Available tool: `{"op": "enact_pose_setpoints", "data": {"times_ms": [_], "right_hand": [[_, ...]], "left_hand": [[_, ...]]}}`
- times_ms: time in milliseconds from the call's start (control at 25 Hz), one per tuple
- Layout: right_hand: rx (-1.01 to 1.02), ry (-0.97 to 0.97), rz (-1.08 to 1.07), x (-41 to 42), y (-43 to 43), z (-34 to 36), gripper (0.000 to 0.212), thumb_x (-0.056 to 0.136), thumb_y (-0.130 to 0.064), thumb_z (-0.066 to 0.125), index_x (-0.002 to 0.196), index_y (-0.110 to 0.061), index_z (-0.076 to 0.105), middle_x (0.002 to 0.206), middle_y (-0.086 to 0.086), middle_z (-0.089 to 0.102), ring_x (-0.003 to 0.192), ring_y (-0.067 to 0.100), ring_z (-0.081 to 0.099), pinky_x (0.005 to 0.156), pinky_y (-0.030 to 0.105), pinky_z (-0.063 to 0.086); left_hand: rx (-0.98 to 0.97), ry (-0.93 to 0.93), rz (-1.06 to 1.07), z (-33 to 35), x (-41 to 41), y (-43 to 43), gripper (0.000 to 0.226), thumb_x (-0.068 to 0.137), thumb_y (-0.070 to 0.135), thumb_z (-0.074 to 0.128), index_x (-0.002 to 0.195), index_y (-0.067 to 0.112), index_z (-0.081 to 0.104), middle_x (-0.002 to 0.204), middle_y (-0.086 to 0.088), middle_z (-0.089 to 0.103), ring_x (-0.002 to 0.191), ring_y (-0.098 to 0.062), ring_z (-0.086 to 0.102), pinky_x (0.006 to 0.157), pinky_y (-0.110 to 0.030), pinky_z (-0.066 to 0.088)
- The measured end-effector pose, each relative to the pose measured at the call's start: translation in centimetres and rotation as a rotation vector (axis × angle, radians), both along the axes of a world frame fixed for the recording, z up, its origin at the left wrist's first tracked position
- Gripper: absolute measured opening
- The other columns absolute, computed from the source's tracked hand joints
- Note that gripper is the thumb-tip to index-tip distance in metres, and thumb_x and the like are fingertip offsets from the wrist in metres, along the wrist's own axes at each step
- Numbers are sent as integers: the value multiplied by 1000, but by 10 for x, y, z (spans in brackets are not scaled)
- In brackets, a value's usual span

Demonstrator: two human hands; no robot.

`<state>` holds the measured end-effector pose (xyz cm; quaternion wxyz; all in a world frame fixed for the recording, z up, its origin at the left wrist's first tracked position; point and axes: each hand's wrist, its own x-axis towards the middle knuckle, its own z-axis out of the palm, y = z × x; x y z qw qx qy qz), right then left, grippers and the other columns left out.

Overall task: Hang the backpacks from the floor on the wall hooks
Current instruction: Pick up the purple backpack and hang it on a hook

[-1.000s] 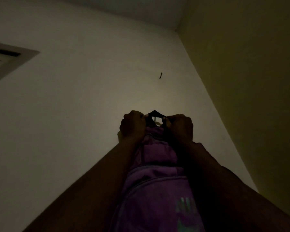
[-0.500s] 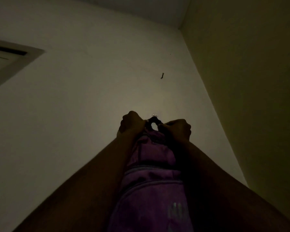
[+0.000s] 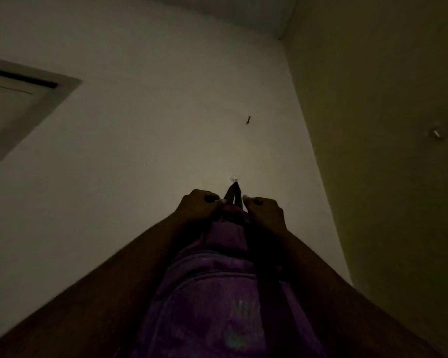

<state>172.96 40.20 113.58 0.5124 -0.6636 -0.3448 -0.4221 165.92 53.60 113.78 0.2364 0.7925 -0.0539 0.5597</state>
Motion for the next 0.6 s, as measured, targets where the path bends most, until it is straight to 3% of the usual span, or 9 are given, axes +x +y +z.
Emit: {"op": "enact_pose_setpoints", "data": {"times_ms": [160,280,400,520,600], "right_hand": [[44,39,68,-34,-12,-35,35,94,-35,45,114,-13,65,119,11,66,109,26,59,83,22,40],[63,99,108,-72,-21,-64,37,95,-35,44,119,-13,61,122,13,63,110,27,58,94,30,45],[26,162,86,-122,-27,-100,39,95,-36,42,119,-10,59,127,14,59,104,21,55,94,26,40],[10,332,133,-175,-24,-145,47,97,-36,39,133,-7,46,143,15,43,127,25,43,109,31,29],[57,421,217,-207,-21,-184,47,97,-33,40,135,-6,42,145,15,40,131,28,40,115,34,26]], "left_hand": [[-151,-82,-195,-29,-32,-6,36,91,37,53,118,16,64,127,-7,63,104,-13,55,83,-19,36],[-227,-74,-308,-61,-60,-13,35,92,35,51,121,18,61,126,-5,63,96,-10,52,78,-17,41],[-310,-45,-390,-102,-94,-17,40,93,41,46,127,21,56,128,-7,61,106,-19,57,89,-24,44],[-450,65,-481,-155,-132,-13,45,92,47,44,129,23,55,132,-8,58,114,-25,56,99,-31,45],[-536,165,-549,-196,-158,-10,48,91,49,45,131,22,52,135,-8,55,115,-25,56,102,-33,44]]}}
